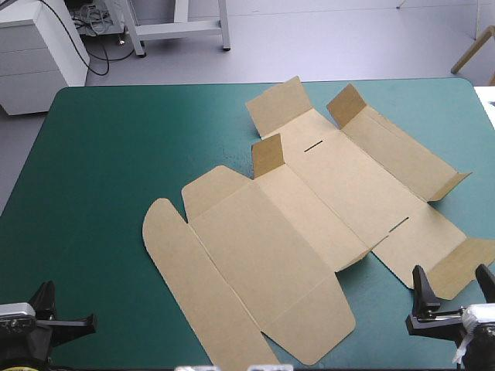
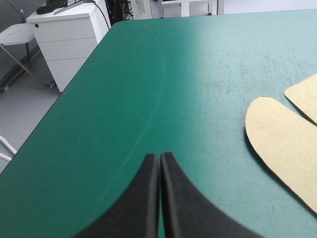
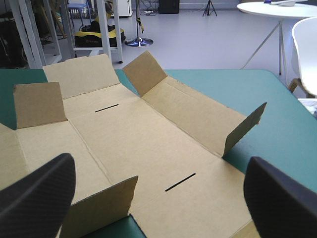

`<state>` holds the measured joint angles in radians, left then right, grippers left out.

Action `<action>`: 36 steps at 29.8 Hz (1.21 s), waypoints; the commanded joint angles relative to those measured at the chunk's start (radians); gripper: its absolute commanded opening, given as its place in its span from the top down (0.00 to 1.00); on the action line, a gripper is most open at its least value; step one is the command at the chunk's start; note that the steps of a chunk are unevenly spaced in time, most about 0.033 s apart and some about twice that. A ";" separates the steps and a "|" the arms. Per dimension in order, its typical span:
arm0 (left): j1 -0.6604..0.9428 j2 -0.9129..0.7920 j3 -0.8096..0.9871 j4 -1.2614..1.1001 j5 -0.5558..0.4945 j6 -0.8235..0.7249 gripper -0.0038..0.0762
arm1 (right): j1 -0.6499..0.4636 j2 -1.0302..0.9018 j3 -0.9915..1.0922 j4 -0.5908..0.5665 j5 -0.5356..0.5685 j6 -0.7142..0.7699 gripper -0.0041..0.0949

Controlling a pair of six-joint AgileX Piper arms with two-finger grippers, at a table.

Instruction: Fold the box

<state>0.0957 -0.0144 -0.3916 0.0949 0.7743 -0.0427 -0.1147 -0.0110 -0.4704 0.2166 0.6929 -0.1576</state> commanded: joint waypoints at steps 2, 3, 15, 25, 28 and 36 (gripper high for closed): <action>-0.006 -0.018 -0.021 0.003 -0.080 -0.005 0.96 | 0.001 0.105 -0.072 0.014 -0.011 0.128 0.10; -0.006 -0.018 -0.021 0.003 -0.080 -0.005 0.96 | 0.001 0.138 -0.090 0.019 0.007 0.168 0.10; -0.006 -0.018 -0.021 0.003 -0.080 -0.005 0.96 | 0.001 0.569 -0.204 0.234 0.098 0.361 0.10; -0.006 -0.018 -0.021 0.003 -0.080 -0.005 0.96 | 0.001 0.871 -0.204 0.423 0.071 0.498 0.10; -0.006 -0.018 -0.021 0.003 -0.080 -0.005 0.96 | 0.001 0.944 -0.204 0.394 0.043 0.622 0.10; -0.006 -0.018 -0.021 0.003 -0.080 -0.005 0.96 | 0.001 1.092 -0.210 0.403 0.121 0.652 0.29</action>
<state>0.0957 -0.0144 -0.3916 0.0949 0.7743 -0.0424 -0.1147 1.0597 -0.6442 0.6095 0.8118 0.5104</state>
